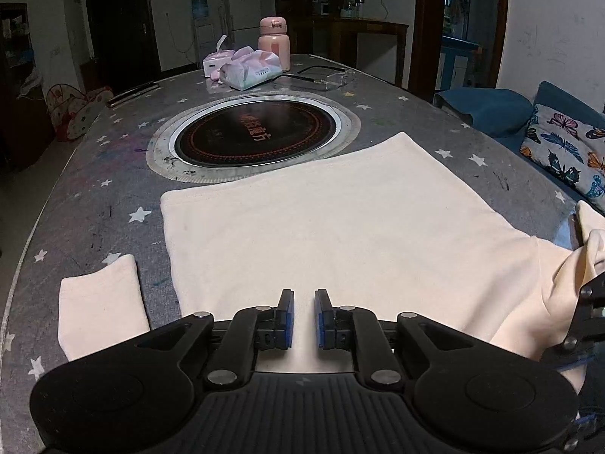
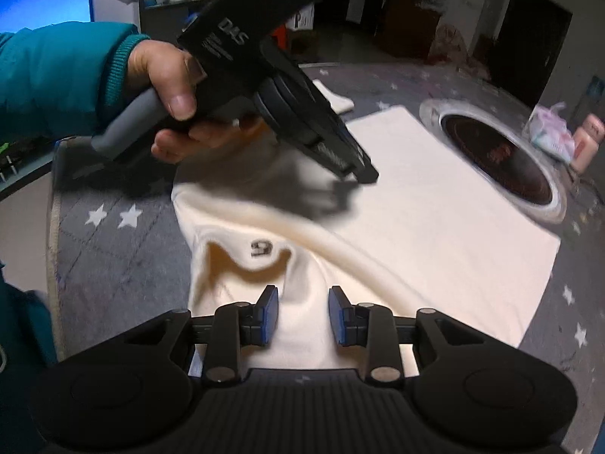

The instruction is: Fold clothes

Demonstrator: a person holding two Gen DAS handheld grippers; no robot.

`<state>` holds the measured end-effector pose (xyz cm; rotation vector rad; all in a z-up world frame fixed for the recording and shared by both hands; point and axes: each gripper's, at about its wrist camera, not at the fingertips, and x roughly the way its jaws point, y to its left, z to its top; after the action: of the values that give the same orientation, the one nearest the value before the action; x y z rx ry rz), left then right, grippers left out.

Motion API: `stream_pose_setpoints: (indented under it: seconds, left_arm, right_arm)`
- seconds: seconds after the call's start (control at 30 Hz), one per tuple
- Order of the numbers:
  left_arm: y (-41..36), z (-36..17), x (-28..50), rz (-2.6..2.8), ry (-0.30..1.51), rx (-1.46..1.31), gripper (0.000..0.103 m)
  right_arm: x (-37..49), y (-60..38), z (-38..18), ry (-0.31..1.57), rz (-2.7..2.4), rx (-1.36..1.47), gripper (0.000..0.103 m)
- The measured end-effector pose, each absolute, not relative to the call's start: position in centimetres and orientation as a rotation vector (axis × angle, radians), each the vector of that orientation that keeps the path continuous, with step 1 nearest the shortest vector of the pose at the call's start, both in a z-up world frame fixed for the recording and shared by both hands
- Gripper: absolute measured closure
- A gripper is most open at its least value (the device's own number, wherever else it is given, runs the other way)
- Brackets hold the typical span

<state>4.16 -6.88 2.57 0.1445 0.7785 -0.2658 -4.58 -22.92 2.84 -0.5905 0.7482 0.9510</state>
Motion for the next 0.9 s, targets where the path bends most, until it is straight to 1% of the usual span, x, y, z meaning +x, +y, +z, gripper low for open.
stream_pose_setpoints:
  seconds: [0.07,0.1,0.17,0.23,0.27,0.5,0.67,0.73,0.77,0.8,0.87,0.9]
  left_arm:
    - [-6.8,2.5,4.2,-0.266,0.777,0.144,0.09]
    - [-6.8,2.5,4.2,-0.266,0.777,0.143,0.09]
    - [-6.8,2.5,4.1,-0.267,0.775,0.146,0.09]
    - [-6.7,2.4,4.1,-0.265,0.775,0.143,0.089]
    - [-6.7,2.4,4.1,-0.263,0.775,0.142,0.089]
    - [-6.6,2.3,4.0,-0.257,0.762,0.144,0.086]
    - [-6.7,2.3,3.8,-0.247,0.756,0.15,0.084]
    - [-6.7,2.4,3.7,-0.244,0.759,0.154,0.082]
    - [-6.8,2.5,3.4,-0.243,0.755,0.164,0.081]
    - [-6.9,2.7,3.1,-0.242,0.751,0.175,0.08]
    - [-7.1,3.2,2.1,-0.254,0.733,0.186,0.074]
    - [-7.2,3.5,1.5,-0.268,0.719,0.187,0.068]
  right_arm:
    - [-4.6,-22.6,2.9,0.74,0.95,-0.579,0.076]
    - [-4.7,-22.5,2.9,0.735,0.949,-0.574,0.084]
    - [-4.6,-22.2,2.9,0.735,0.943,-0.569,0.095]
    - [-4.7,-22.4,3.0,0.735,0.944,-0.566,0.1]
    - [-4.9,-22.5,3.2,0.732,0.946,-0.563,0.101]
    - [-8.1,-24.4,4.6,0.761,0.986,-0.581,0.101]
    - [-9.5,-25.1,3.6,0.818,0.995,-0.54,0.101]
    - [-9.5,-25.7,4.2,0.818,0.988,-0.493,0.099]
    - [-9.4,-26.0,4.5,0.818,0.984,-0.47,0.095]
    - [-9.4,-26.4,4.9,0.816,0.978,-0.447,0.094]
    - [-9.0,-27.4,5.9,0.792,0.938,-0.407,0.091]
    - [-8.9,-27.8,6.2,0.782,0.913,-0.394,0.084]
